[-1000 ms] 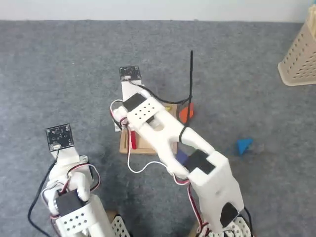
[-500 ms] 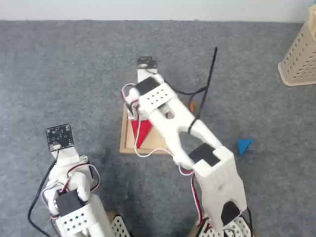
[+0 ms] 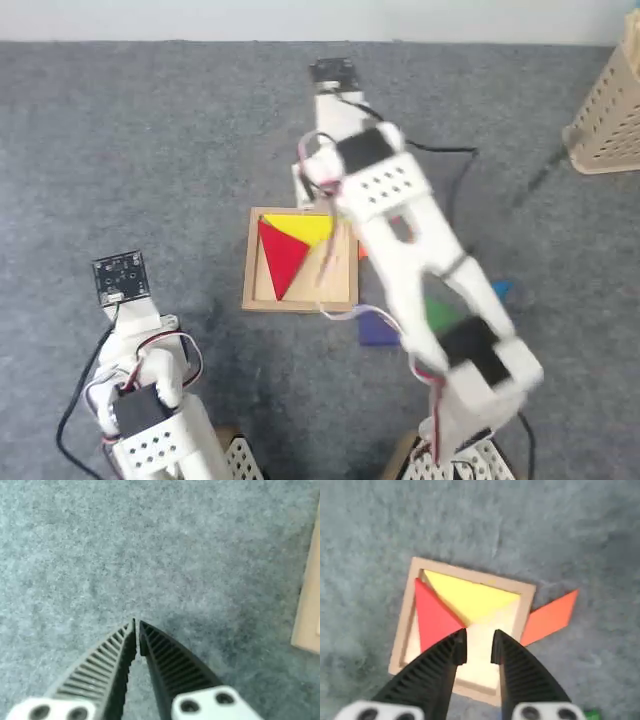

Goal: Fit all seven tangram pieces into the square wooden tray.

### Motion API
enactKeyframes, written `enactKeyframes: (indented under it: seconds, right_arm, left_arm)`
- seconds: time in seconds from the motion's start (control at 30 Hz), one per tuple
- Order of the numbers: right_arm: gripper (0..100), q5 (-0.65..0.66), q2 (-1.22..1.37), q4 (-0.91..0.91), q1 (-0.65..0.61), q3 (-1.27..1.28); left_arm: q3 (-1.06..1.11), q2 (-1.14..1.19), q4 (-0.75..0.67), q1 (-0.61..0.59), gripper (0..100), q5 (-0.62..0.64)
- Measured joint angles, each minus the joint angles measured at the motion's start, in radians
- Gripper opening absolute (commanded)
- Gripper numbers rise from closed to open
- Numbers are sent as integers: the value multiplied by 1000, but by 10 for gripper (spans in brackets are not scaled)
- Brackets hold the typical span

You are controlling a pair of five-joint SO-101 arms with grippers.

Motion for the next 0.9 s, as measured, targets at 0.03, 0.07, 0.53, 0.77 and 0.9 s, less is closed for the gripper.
enactKeyframes:
  seconds: [0.03, 0.07, 0.53, 0.77, 0.9]
  right_arm:
    - [84, 15, -58, -52, 9, 84]
    - [84, 29, -114, -110, 18, 175]
    - [236, 114, -201, -563, 15, 852]
    - [201, 114, 49, -506, 9, 669]
    - [40, 115, 92, -459, 15, 611]
  left_arm:
    - [0, 0, 0, 0, 13, 0]
    - [0, 0, 0, 0, 13, 0]
    - [0, 0, 0, 0, 13, 0]
    - [0, 0, 0, 0, 13, 0]
    - [0, 0, 0, 0, 13, 0]
